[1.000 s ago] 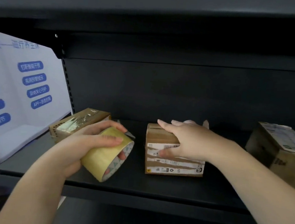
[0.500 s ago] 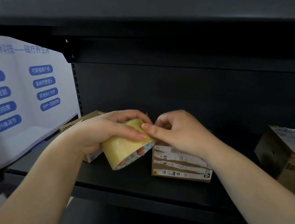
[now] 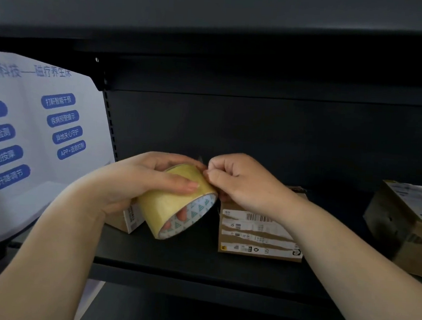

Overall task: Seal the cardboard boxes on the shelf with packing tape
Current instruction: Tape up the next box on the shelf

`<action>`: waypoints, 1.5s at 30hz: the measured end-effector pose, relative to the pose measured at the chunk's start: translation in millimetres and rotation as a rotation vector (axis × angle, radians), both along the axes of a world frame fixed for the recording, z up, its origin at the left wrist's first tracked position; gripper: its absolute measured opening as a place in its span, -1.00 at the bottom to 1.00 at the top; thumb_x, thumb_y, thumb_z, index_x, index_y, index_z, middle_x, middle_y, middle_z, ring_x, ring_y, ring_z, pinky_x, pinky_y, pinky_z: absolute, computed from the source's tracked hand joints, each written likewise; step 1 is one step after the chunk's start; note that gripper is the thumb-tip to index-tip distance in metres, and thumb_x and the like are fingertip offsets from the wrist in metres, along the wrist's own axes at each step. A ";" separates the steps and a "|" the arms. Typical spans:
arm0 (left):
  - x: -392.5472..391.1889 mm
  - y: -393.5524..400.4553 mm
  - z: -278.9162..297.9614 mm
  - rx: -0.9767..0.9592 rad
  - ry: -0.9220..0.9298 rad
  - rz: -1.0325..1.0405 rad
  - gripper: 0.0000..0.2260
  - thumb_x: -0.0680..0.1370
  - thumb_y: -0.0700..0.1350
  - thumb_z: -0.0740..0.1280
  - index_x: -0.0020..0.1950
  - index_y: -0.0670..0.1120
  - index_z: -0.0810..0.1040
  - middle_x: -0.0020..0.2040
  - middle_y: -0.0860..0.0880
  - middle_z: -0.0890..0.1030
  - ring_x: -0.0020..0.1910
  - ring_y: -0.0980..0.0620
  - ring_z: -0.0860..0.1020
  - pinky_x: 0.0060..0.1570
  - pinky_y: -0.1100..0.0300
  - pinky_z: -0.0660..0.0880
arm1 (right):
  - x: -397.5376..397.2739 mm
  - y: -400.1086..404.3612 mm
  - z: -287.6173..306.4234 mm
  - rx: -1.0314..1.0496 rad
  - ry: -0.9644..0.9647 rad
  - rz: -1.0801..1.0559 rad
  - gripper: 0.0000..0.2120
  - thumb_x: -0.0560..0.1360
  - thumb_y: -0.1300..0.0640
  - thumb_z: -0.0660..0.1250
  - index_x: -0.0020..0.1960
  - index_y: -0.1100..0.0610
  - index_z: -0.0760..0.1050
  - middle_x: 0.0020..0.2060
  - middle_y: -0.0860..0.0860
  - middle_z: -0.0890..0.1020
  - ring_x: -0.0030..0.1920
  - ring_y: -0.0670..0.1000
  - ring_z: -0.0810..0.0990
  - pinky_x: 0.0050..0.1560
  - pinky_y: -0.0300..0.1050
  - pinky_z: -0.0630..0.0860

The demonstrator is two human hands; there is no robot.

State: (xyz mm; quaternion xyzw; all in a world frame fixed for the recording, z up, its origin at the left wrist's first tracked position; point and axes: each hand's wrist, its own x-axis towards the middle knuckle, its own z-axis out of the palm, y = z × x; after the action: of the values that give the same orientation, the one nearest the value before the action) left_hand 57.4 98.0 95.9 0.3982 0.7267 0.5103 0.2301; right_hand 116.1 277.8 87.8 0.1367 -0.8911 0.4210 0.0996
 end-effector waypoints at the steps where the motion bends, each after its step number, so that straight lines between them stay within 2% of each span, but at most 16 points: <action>1: -1.2 -1.4 -0.8 0.024 0.005 0.008 -0.35 -0.04 0.24 0.57 0.03 0.15 0.62 -0.21 -0.03 0.70 -0.26 0.08 0.66 -0.29 0.29 0.56 | -0.7 0.7 -0.5 -0.059 -0.004 0.001 -0.64 0.54 0.20 0.22 -0.43 0.09 0.34 -0.53 -0.09 0.39 -0.51 -0.21 0.38 -0.42 -0.35 0.37; 3: -5.9 -5.0 -6.0 0.111 -0.041 -0.003 -0.23 0.01 0.26 0.57 0.14 -0.02 0.53 -0.27 -0.07 0.70 -0.29 0.07 0.66 -0.36 0.29 0.56 | -1.9 2.9 -1.2 -0.164 0.027 -0.027 -0.65 0.54 0.21 0.22 -0.43 0.11 0.36 -0.53 -0.06 0.39 -0.49 -0.17 0.39 -0.41 -0.31 0.37; 5: -11.7 -8.0 -15.0 0.257 -0.063 -0.108 -0.34 0.20 0.16 0.55 0.16 -0.17 0.52 -0.25 -0.08 0.69 -0.27 0.05 0.66 -0.28 0.23 0.58 | -3.8 5.9 -0.9 -0.258 0.095 -0.077 -0.67 0.53 0.22 0.21 -0.41 0.13 0.38 -0.49 -0.01 0.39 -0.44 -0.08 0.39 -0.35 -0.19 0.36; 9: -15.9 -5.8 -22.6 0.453 -0.030 -0.178 -0.71 0.35 0.03 0.50 0.00 -0.08 0.65 -0.33 -0.02 0.68 -0.34 0.05 0.64 -0.22 0.18 0.60 | -5.5 10.5 4.1 -0.492 -0.064 -0.035 -0.67 0.55 0.16 0.17 -0.39 0.11 0.35 -0.48 -0.01 0.36 -0.46 -0.09 0.36 -0.33 -0.20 0.36; 11: -14.7 -0.5 -13.8 0.496 -0.018 -0.195 -0.67 0.37 0.04 0.48 0.03 -0.11 0.62 -0.40 0.00 0.65 -0.43 0.07 0.62 -0.31 0.19 0.56 | -4.9 10.4 6.3 -0.650 -0.215 0.066 -0.69 0.54 0.07 0.20 -0.36 0.10 0.35 -0.49 -0.02 0.36 -0.48 -0.09 0.34 -0.34 -0.19 0.34; 15: -17.7 4.7 1.0 0.495 0.016 -0.174 -0.67 0.31 0.07 0.52 -0.05 -0.10 0.64 -0.50 -0.02 0.60 -0.56 0.07 0.56 -0.44 0.26 0.52 | -7.3 14.3 6.3 -0.823 -0.227 0.129 -0.73 0.54 0.10 0.23 -0.32 0.13 0.38 -0.51 -0.03 0.33 -0.50 -0.11 0.31 -0.36 -0.22 0.33; 18: -21.0 6.4 7.8 0.433 0.004 -0.096 -0.70 0.19 0.14 0.56 -0.25 -0.03 0.66 -0.55 -0.03 0.57 -0.59 0.09 0.54 -0.50 0.28 0.50 | -12.7 14.9 1.7 -0.799 -0.171 0.008 -0.69 0.55 0.20 0.21 -0.38 0.14 0.36 -0.55 -0.04 0.32 -0.51 -0.09 0.30 -0.38 -0.20 0.33; 24: -37.1 11.2 27.5 -0.019 0.121 0.194 -0.45 -0.20 0.38 0.51 -0.43 0.01 0.65 -0.62 0.01 0.48 -0.66 0.17 0.43 -0.63 0.33 0.39 | -12.0 36.2 4.7 -0.711 -0.027 -0.236 -0.70 0.55 0.17 0.24 -0.36 0.08 0.40 -0.51 -0.05 0.36 -0.48 -0.09 0.37 -0.35 -0.20 0.43; 27: -54.5 6.0 26.1 0.166 -0.199 -0.147 -0.63 0.25 0.14 0.54 -0.19 -0.14 0.66 -0.54 -0.05 0.53 -0.56 0.07 0.50 -0.51 0.23 0.48 | -8.0 41.9 8.0 -0.779 0.014 -0.226 -0.71 0.54 0.15 0.27 -0.36 0.08 0.40 -0.51 -0.05 0.37 -0.50 -0.08 0.37 -0.37 -0.19 0.43; 28: -55.0 4.5 24.4 0.271 -0.352 -0.302 -0.68 0.47 -0.02 0.41 -0.01 -0.29 0.59 -0.41 -0.16 0.59 -0.43 -0.03 0.57 -0.36 0.13 0.53 | -6.2 44.7 9.4 -0.778 0.030 -0.226 -0.71 0.54 0.15 0.27 -0.36 0.08 0.40 -0.51 -0.05 0.37 -0.50 -0.08 0.37 -0.37 -0.19 0.43; 30: -60.7 1.0 19.0 0.334 -0.504 -0.397 -0.77 0.57 -0.23 0.24 0.08 -0.41 0.46 -0.27 -0.31 0.59 -0.28 -0.18 0.60 -0.19 -0.02 0.53 | -2.1 51.3 10.3 -0.715 0.070 -0.245 -0.69 0.53 0.15 0.28 -0.39 0.08 0.40 -0.51 -0.05 0.37 -0.50 -0.09 0.36 -0.37 -0.21 0.44; 33: -56.9 12.1 23.8 0.081 -0.238 -0.087 -0.63 0.09 0.08 0.62 -0.34 -0.14 0.63 -0.57 -0.04 0.49 -0.59 0.07 0.47 -0.52 0.24 0.46 | 3.3 61.9 5.7 -0.655 0.120 -0.327 -0.68 0.54 0.17 0.26 -0.39 0.09 0.38 -0.54 -0.08 0.35 -0.52 -0.11 0.34 -0.39 -0.24 0.42; 35: -49.6 16.8 31.8 -0.072 -0.047 0.155 -0.53 -0.18 0.24 0.60 -0.49 -0.04 0.60 -0.64 0.04 0.38 -0.66 0.15 0.34 -0.61 0.31 0.35 | 6.9 73.9 1.8 -0.708 0.144 -0.402 -0.70 0.54 0.17 0.25 -0.37 0.09 0.39 -0.56 -0.10 0.35 -0.54 -0.12 0.33 -0.40 -0.22 0.41; 37: -47.5 19.0 36.3 -0.158 -0.044 0.202 -0.50 -0.21 0.27 0.58 -0.50 -0.04 0.60 -0.66 0.04 0.35 -0.68 0.15 0.30 -0.65 0.32 0.30 | 11.6 84.3 0.7 -0.671 0.142 -0.437 -0.68 0.54 0.14 0.26 -0.38 0.09 0.38 -0.56 -0.10 0.37 -0.53 -0.12 0.35 -0.41 -0.23 0.43; 41: -51.2 22.3 39.4 0.069 -0.167 0.183 -0.71 0.12 0.11 0.51 -0.60 -0.07 0.54 -0.70 0.05 0.31 -0.72 0.19 0.26 -0.68 0.38 0.25 | 15.4 92.2 -1.0 -0.664 0.142 -0.483 -0.70 0.54 0.11 0.27 -0.36 0.08 0.40 -0.54 -0.08 0.39 -0.53 -0.10 0.37 -0.44 -0.24 0.42; 45: -52.5 24.7 47.9 0.264 -0.239 0.127 -0.70 0.11 0.07 0.47 -0.65 -0.09 0.48 -0.74 0.04 0.27 -0.76 0.21 0.22 -0.69 0.38 0.24 | 13.3 92.8 -0.1 -0.779 0.161 -0.496 -0.74 0.54 0.14 0.27 -0.33 0.10 0.41 -0.54 -0.07 0.38 -0.54 -0.10 0.36 -0.45 -0.23 0.42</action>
State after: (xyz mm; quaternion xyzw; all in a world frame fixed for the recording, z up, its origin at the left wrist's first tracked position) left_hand 4.9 122.7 143.8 0.3147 0.6447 0.6583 0.2279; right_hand 129.5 370.6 87.7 -0.0961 -0.6621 0.6756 0.3098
